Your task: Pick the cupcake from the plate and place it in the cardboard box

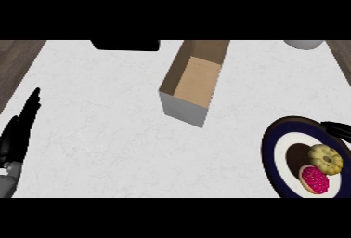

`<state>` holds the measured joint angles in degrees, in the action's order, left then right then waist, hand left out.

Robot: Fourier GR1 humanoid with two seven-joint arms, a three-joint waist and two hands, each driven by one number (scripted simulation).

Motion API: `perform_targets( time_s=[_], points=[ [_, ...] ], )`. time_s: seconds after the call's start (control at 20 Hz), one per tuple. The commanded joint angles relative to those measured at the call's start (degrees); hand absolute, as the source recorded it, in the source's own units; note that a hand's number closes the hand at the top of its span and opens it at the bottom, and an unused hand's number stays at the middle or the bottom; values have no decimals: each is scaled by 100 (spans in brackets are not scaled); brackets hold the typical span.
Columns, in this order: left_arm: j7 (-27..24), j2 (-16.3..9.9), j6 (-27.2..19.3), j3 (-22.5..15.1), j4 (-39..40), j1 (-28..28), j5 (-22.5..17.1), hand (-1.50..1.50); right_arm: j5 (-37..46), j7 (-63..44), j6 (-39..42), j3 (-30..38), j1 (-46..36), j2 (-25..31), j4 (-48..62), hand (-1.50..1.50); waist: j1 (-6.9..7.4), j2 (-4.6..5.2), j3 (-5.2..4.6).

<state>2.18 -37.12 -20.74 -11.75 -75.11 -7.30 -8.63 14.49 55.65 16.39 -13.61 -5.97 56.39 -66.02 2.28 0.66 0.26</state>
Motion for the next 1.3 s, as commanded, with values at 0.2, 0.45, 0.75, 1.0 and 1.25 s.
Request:
perform_targets(
  time_s=[0.2,0.45,0.75,1.0,1.25],
  points=[
    [65,269,-194,-31,118,-35,259,0,1677,461,-63,-1060,-813,133,390,-150,-73,-34,-21],
    [-62,175,74,235,-127,240,215,0,2103,318,114,-1286,-1255,-310,861,-150,-108,-58,-23],
    [-230,146,604,691,692,-244,187,0,2737,154,-287,-1418,-1521,-865,1356,-150,-178,-48,-25],
    [-308,565,319,690,607,-54,665,0,2910,37,-124,-1168,-1477,-1057,1128,-150,-218,-63,-27],
    [242,442,587,824,128,-80,677,0,2968,101,-197,-1114,-960,-1032,795,-150,-242,-78,-27]
  ],
)
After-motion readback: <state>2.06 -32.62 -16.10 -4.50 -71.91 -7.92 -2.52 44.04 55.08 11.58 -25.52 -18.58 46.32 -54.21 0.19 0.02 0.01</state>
